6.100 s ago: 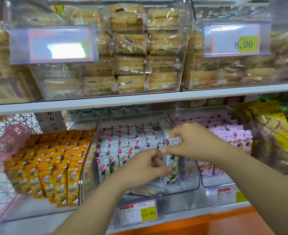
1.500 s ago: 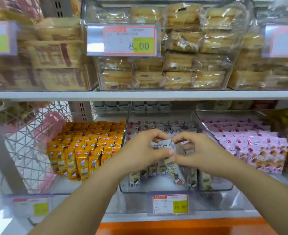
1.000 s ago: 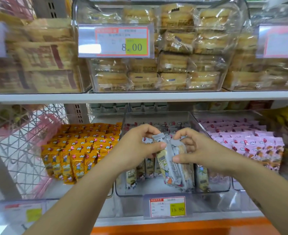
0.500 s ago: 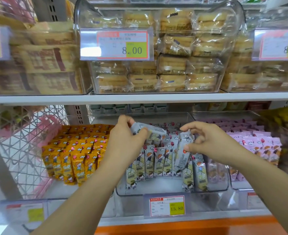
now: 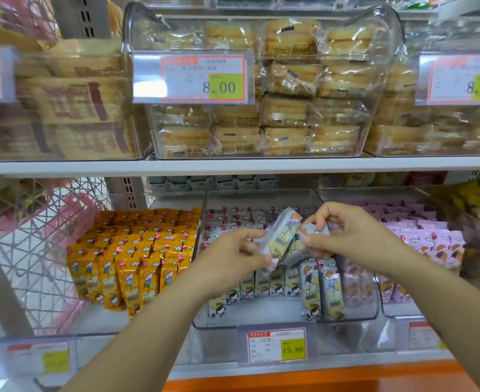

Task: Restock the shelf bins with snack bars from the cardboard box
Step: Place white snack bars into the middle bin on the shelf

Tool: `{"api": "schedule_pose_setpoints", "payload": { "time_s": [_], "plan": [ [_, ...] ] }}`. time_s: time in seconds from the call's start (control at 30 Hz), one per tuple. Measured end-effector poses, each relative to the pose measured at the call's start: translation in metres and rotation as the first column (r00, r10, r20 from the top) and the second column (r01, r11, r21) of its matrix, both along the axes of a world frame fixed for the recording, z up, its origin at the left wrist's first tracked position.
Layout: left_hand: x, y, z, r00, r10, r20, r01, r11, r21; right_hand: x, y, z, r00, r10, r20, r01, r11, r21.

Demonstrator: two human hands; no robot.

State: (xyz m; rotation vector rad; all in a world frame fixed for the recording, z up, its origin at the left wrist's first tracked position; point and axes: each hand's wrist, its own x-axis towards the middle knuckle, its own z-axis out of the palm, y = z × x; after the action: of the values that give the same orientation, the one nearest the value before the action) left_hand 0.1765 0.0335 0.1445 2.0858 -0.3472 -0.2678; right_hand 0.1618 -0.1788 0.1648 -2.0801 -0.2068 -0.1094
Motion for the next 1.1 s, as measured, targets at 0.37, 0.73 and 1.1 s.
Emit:
{"api": "schedule_pose_setpoints", "payload": {
  "time_s": [0.37,0.73,1.1],
  "plan": [
    [0.001,-0.024,-0.041,0.994,-0.097,0.049,0.065,0.89,0.451,0.009,0.019,-0.029,0.997,0.078,-0.026,-0.078,0.796,-0.601],
    [0.017,-0.043,-0.051,0.998,-0.014,0.069,-0.023,0.857,0.514,0.021,0.02,-0.049,0.997,-0.003,0.081,0.055,0.766,-0.641],
    [-0.021,-0.035,-0.029,0.964,0.027,0.265,-0.143,0.892,0.43,-0.05,0.022,-0.033,0.955,0.047,0.292,0.124,0.833,-0.539]
  ]
}}
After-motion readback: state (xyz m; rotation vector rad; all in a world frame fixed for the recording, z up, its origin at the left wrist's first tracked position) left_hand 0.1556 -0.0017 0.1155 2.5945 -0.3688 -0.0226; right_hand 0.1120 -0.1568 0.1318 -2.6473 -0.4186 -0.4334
